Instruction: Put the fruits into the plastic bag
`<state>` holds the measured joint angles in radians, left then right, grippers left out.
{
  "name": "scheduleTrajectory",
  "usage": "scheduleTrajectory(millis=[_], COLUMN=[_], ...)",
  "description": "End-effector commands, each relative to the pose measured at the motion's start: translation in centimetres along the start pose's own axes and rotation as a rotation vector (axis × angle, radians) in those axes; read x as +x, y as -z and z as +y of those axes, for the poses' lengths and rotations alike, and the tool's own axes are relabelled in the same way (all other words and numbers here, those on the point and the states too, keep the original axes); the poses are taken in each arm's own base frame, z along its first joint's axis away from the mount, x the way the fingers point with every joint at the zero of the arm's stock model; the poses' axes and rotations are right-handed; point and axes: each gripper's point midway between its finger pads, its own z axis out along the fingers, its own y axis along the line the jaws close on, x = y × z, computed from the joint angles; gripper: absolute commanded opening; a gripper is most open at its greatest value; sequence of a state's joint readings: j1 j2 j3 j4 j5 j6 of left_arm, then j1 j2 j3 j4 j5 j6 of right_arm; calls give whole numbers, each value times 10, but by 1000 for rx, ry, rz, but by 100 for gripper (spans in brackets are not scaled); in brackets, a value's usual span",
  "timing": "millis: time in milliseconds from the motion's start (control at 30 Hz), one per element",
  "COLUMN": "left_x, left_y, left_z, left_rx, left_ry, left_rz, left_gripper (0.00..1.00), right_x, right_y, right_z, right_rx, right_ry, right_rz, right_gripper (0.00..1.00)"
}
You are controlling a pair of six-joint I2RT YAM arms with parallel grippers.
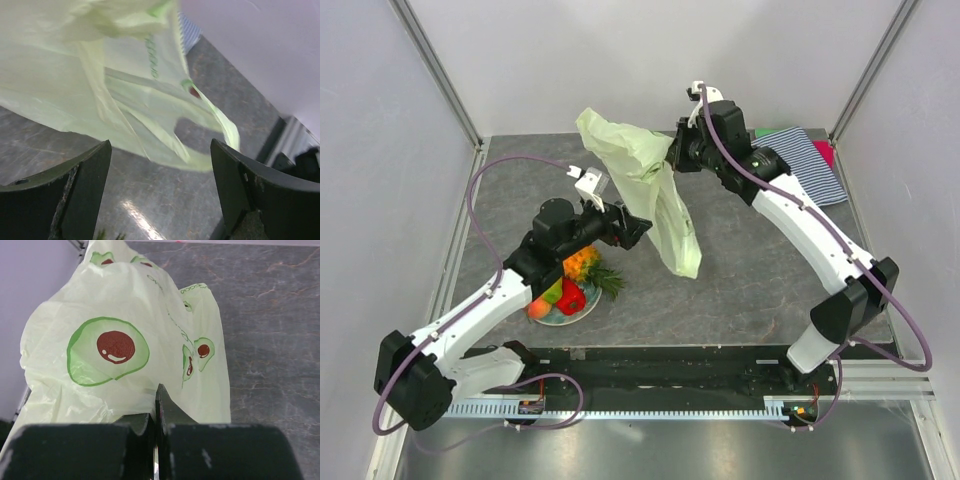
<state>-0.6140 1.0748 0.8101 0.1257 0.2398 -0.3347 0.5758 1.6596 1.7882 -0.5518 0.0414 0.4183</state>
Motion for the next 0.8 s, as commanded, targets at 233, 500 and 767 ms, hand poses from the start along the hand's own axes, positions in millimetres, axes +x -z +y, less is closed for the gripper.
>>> scheduleTrajectory(millis=[233,500,767], left_x=[-38,-58,-76], left_y=[-26,-39,-42], left_z=[26,25,0], left_rx=[-104,-74,70], left_ry=[89,115,74], left_rz=[-272,-409,-480], left_gripper=[89,88,74], right_x=[-14,-4,6], right_y=[59,69,71], right_z=[42,49,51], right_rx=[-240,-300,-328], right_ry=[-98,-131,-142], right_rz=[-67,-55,-37], right_gripper=[0,0,0])
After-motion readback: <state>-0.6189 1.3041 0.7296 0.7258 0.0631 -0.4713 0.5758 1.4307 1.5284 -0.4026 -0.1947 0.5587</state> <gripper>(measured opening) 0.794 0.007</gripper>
